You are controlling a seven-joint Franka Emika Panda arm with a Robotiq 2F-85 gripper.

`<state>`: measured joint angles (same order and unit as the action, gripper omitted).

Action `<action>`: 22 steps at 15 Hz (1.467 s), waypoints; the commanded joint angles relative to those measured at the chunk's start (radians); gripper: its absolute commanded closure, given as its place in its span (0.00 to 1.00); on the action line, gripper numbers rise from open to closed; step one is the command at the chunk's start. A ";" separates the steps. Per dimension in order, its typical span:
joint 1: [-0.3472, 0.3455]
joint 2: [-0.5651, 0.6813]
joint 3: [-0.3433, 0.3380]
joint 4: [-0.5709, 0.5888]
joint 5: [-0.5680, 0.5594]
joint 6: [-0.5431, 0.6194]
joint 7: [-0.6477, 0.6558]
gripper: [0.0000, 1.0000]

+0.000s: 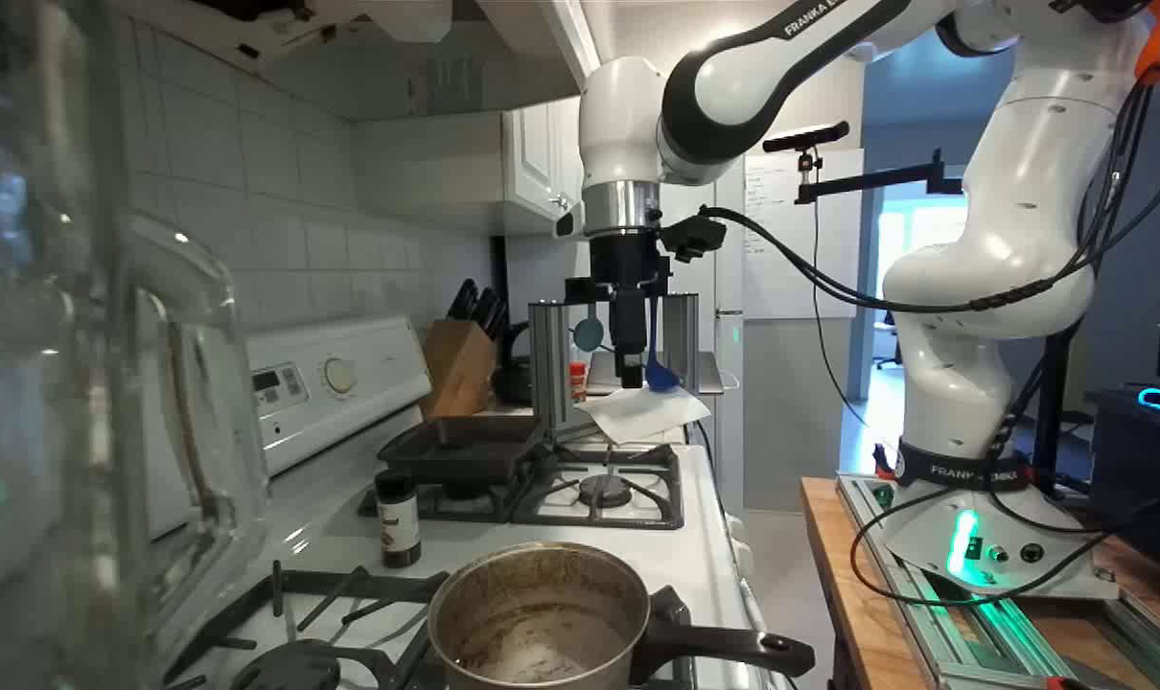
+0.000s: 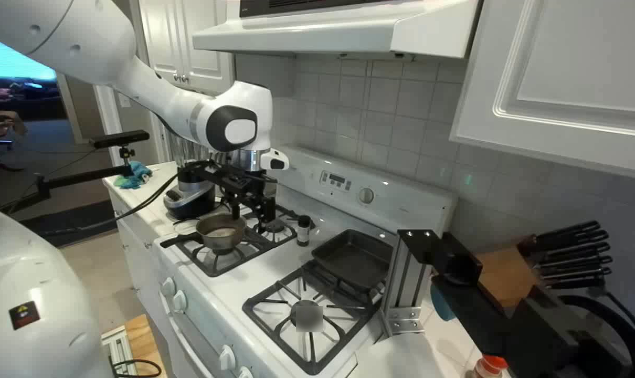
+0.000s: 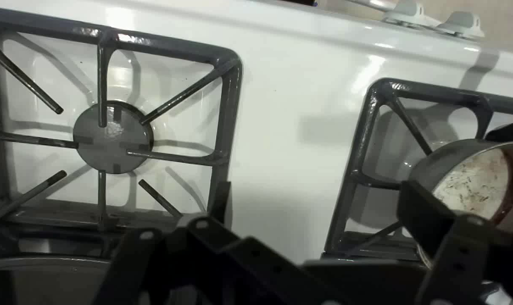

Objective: Put the black and white container on top of the shelf on the right.

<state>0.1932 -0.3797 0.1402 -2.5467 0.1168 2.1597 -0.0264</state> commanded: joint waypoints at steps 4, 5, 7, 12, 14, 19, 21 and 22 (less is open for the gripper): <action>-0.001 0.000 0.001 0.001 0.000 -0.002 0.000 0.00; -0.001 0.000 0.001 0.001 0.000 -0.002 0.000 0.00; -0.001 0.000 0.001 0.001 0.000 -0.002 0.000 0.00; -0.004 0.031 0.007 0.001 -0.001 0.084 0.008 0.00; -0.003 0.079 0.012 0.013 -0.005 0.189 0.005 0.00; -0.006 0.222 0.016 0.063 -0.016 0.386 0.014 0.00; -0.010 0.285 0.023 0.097 -0.038 0.442 0.033 0.00; -0.013 0.316 0.027 0.117 -0.053 0.472 0.049 0.00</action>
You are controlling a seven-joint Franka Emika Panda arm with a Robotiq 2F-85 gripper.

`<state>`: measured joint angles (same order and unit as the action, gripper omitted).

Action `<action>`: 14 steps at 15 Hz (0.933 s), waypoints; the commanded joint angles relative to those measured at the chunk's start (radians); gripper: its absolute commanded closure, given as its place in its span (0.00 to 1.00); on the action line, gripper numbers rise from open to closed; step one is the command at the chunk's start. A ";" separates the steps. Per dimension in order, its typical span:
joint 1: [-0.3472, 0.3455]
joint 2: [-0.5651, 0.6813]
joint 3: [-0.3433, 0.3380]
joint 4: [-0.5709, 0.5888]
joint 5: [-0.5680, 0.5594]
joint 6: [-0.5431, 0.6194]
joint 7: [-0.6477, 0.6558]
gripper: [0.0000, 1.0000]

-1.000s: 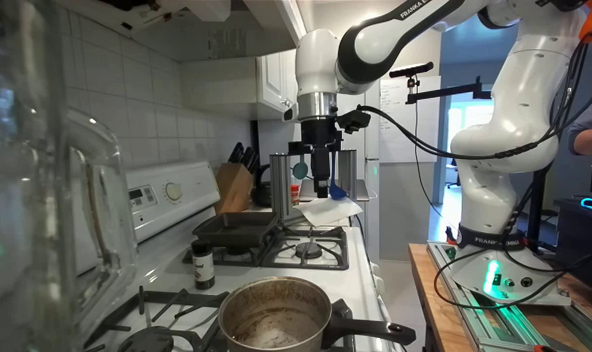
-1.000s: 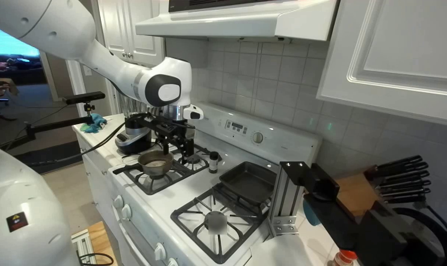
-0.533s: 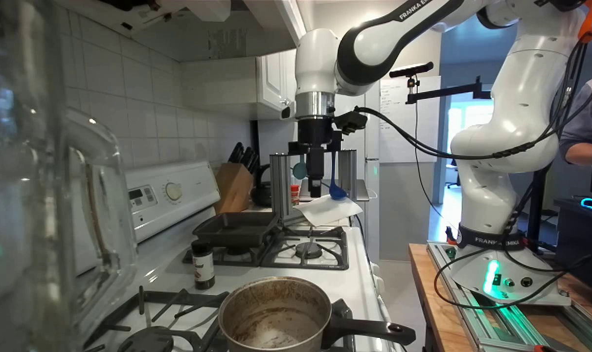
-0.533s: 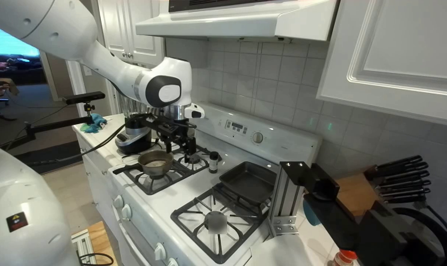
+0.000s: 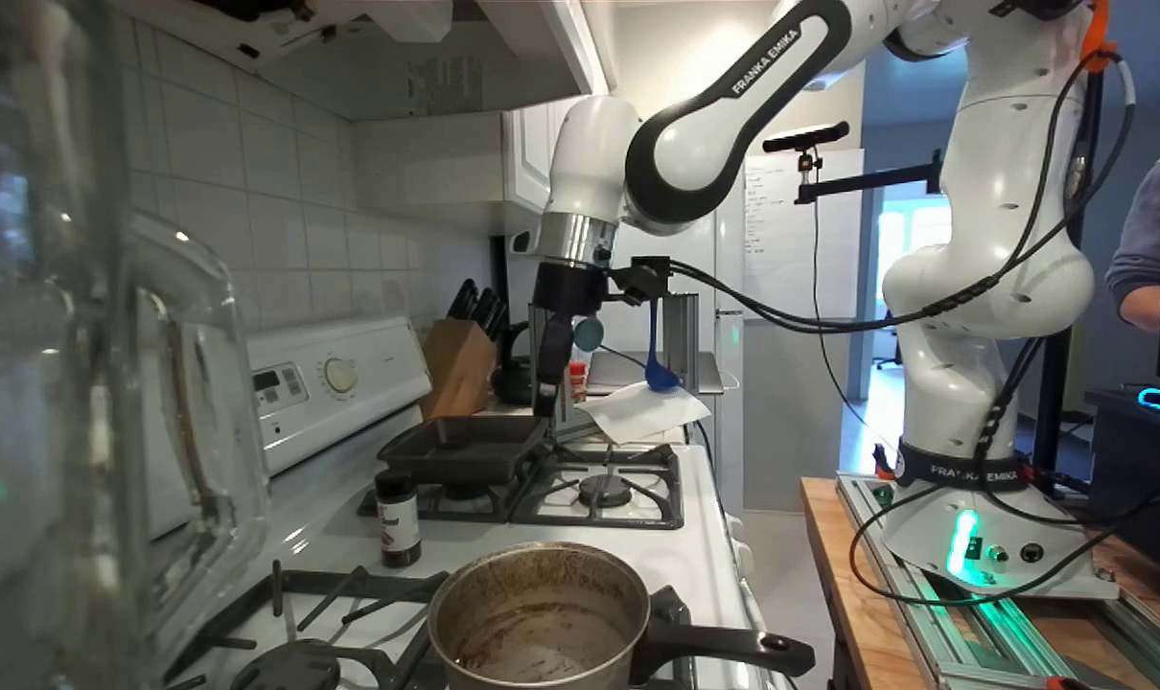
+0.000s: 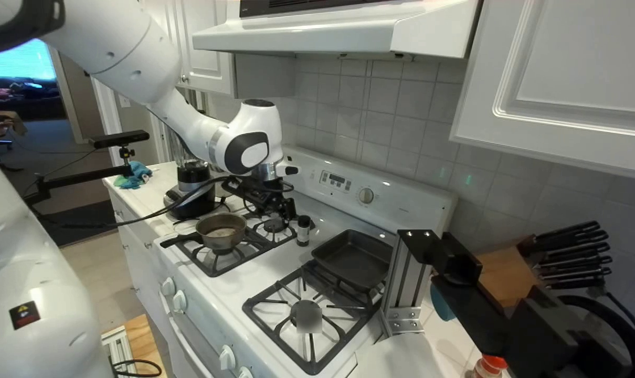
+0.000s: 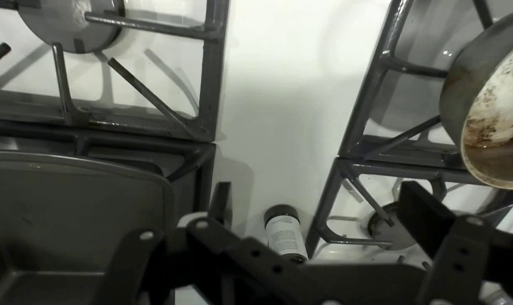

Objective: Put the black and white container on top of the shelf on the right.

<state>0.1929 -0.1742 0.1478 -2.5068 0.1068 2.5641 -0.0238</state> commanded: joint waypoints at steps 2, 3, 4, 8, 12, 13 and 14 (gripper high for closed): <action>-0.011 0.167 0.024 0.121 -0.062 0.096 0.069 0.00; -0.009 0.194 0.025 0.142 -0.071 0.117 0.079 0.00; -0.009 0.222 0.026 0.165 -0.094 0.131 0.106 0.00; 0.005 0.324 0.001 0.254 -0.245 0.180 0.249 0.00; 0.034 0.410 -0.027 0.334 -0.300 0.190 0.337 0.00; 0.040 0.425 -0.032 0.353 -0.290 0.178 0.352 0.00; 0.049 0.423 -0.034 0.362 -0.277 0.145 0.372 0.00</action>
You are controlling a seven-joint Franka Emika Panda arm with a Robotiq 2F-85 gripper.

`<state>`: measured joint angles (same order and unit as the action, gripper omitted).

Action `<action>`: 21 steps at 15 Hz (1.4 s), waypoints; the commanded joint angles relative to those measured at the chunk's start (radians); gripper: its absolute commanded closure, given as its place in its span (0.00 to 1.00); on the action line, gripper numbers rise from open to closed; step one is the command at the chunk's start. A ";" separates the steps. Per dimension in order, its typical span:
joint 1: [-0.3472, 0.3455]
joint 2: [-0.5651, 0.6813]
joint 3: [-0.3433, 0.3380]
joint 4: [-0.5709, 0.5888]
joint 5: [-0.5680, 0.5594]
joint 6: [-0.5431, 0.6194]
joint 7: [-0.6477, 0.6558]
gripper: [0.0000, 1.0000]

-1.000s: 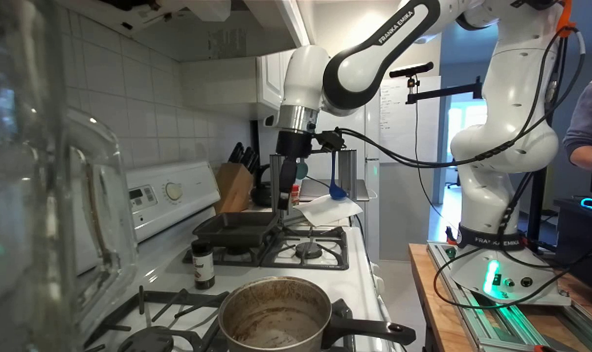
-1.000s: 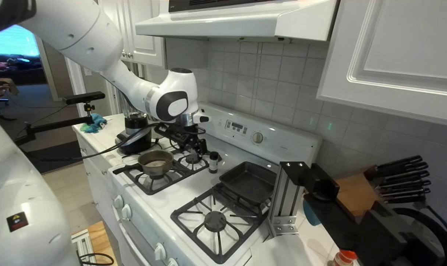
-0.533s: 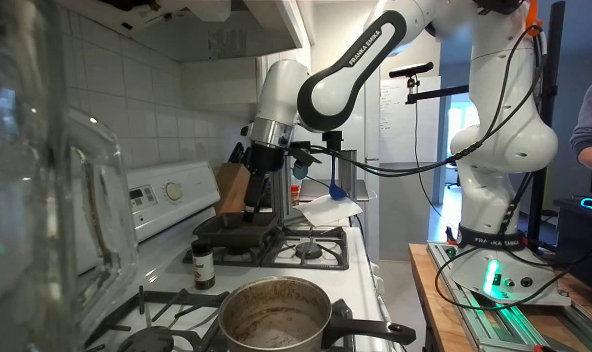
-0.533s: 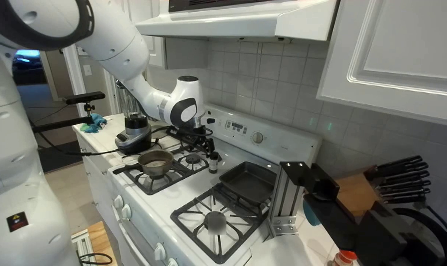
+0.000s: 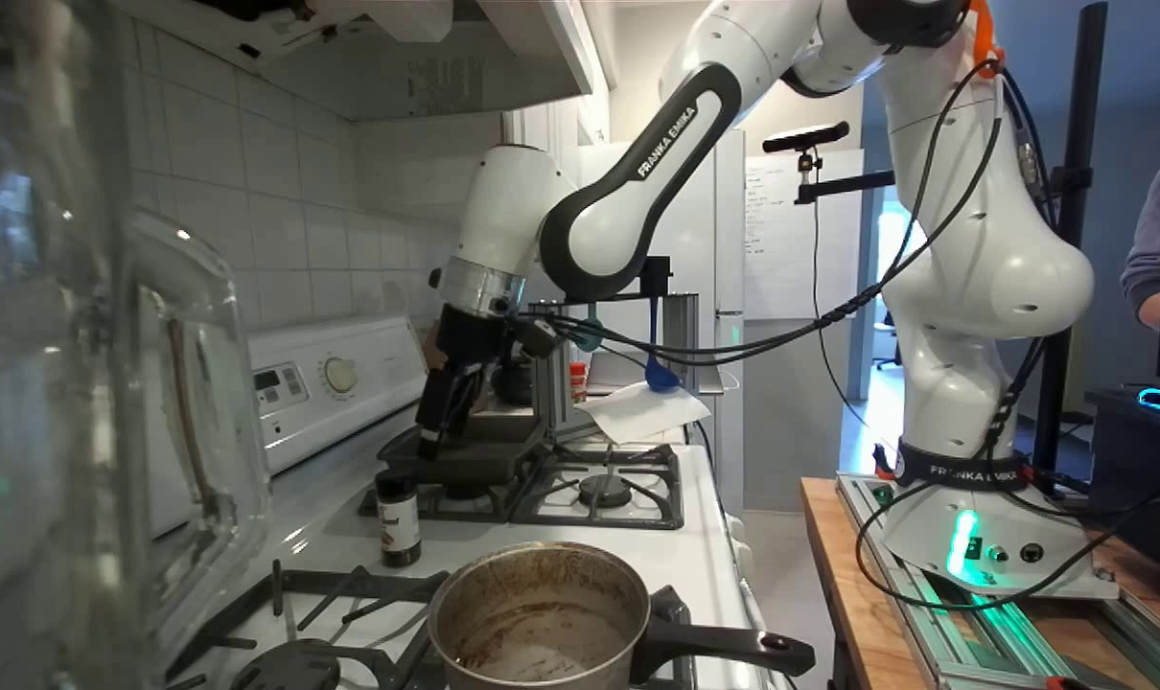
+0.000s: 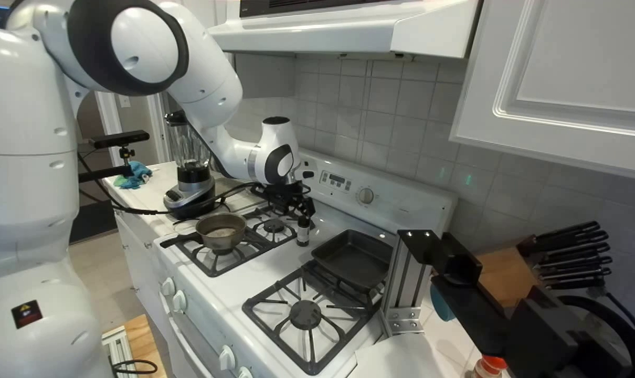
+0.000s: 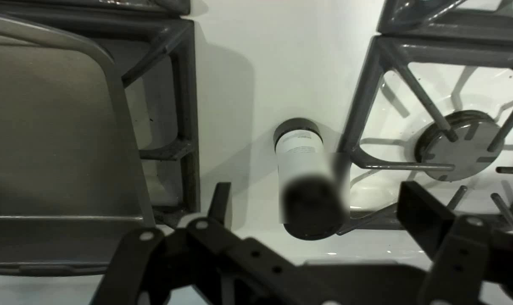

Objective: Put the black and white container on top of the shelf on the right.

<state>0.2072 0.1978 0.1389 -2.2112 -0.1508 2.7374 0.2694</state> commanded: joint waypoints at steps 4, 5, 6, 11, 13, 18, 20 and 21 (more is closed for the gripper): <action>0.027 0.038 -0.022 0.041 0.010 -0.005 0.035 0.00; 0.028 0.039 -0.022 0.043 0.010 -0.005 0.037 0.00; 0.028 0.039 -0.022 0.043 0.010 -0.005 0.038 0.00; 0.037 0.104 -0.035 0.081 0.007 0.052 0.062 0.00; 0.049 0.133 -0.052 0.099 -0.008 0.077 0.076 0.00; 0.065 0.193 -0.061 0.144 0.021 0.084 0.062 0.32; 0.077 0.213 -0.069 0.158 0.015 0.097 0.063 0.46; 0.080 0.222 -0.068 0.167 0.017 0.100 0.060 0.54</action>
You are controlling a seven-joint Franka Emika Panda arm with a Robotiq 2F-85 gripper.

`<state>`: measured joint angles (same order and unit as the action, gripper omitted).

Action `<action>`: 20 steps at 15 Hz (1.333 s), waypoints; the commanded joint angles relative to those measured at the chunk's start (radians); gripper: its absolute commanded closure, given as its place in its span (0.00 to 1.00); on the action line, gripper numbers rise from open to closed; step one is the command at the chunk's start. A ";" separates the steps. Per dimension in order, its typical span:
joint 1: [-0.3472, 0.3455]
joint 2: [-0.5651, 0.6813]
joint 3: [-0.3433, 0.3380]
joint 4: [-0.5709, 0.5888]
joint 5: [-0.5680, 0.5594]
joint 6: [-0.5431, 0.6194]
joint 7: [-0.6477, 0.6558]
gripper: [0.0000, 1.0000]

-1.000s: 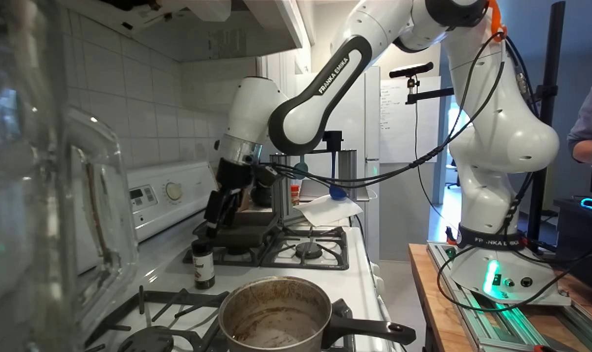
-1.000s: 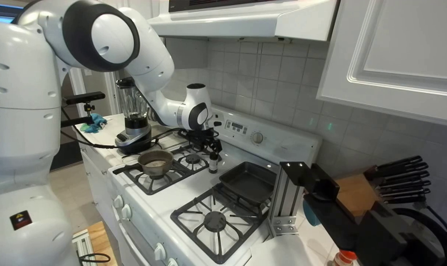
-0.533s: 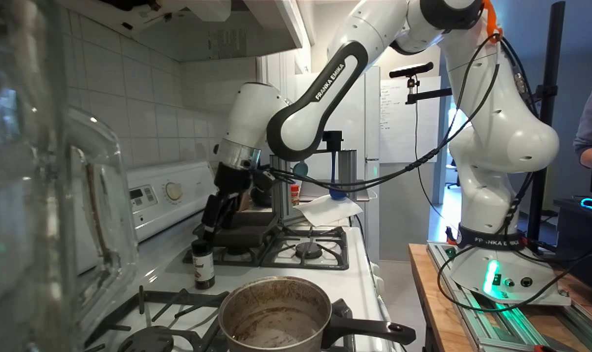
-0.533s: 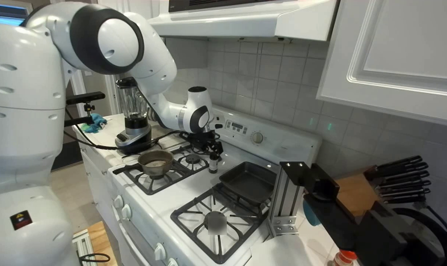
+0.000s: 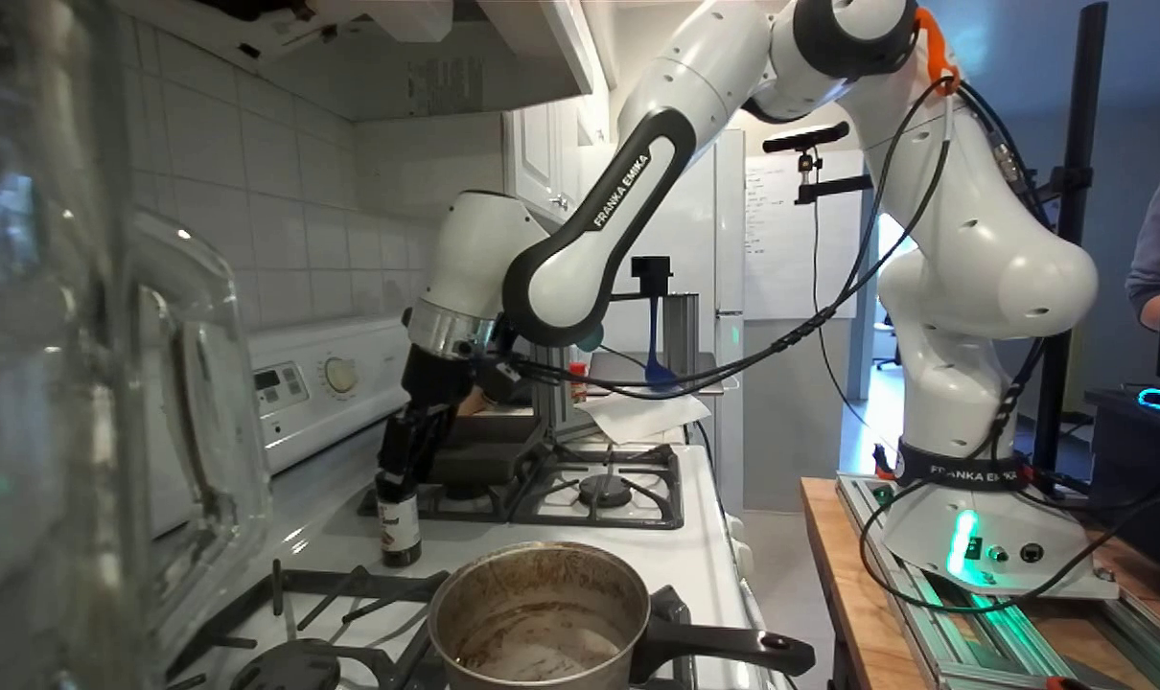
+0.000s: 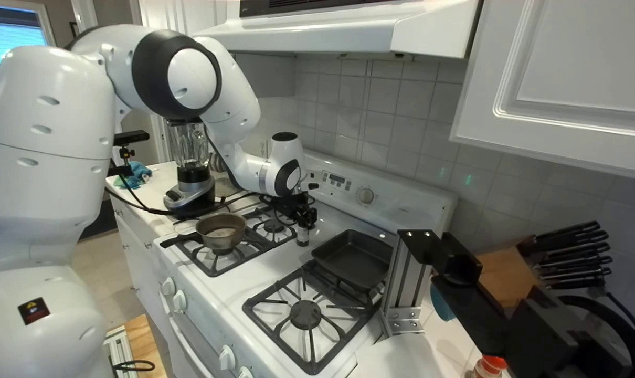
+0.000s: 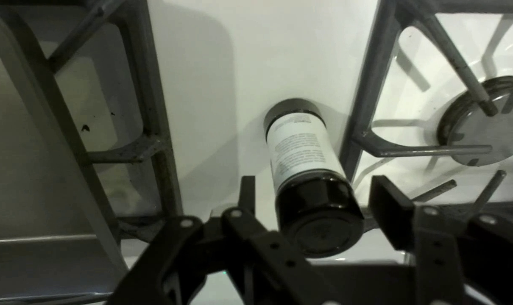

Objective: Put the black and white container on top of the shelf on the right.

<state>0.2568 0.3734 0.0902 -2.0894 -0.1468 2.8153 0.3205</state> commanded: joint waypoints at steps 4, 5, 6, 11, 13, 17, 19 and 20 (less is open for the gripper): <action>0.061 0.077 -0.053 0.069 -0.008 0.050 0.018 0.75; 0.069 0.079 -0.060 0.071 -0.010 0.053 0.017 0.75; 0.074 0.081 -0.065 0.073 -0.007 0.052 0.016 0.75; 0.101 -0.027 -0.072 0.008 0.018 -0.022 0.075 0.75; 0.072 -0.078 -0.041 -0.038 0.056 -0.021 0.074 0.75; 0.065 -0.185 -0.065 -0.167 0.071 0.061 0.165 0.75; 0.081 -0.237 -0.099 -0.250 0.044 0.121 0.261 0.75; 0.080 -0.266 -0.097 -0.295 0.057 0.133 0.286 0.75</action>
<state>0.3224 0.2179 0.0150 -2.2288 -0.0979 2.8775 0.5068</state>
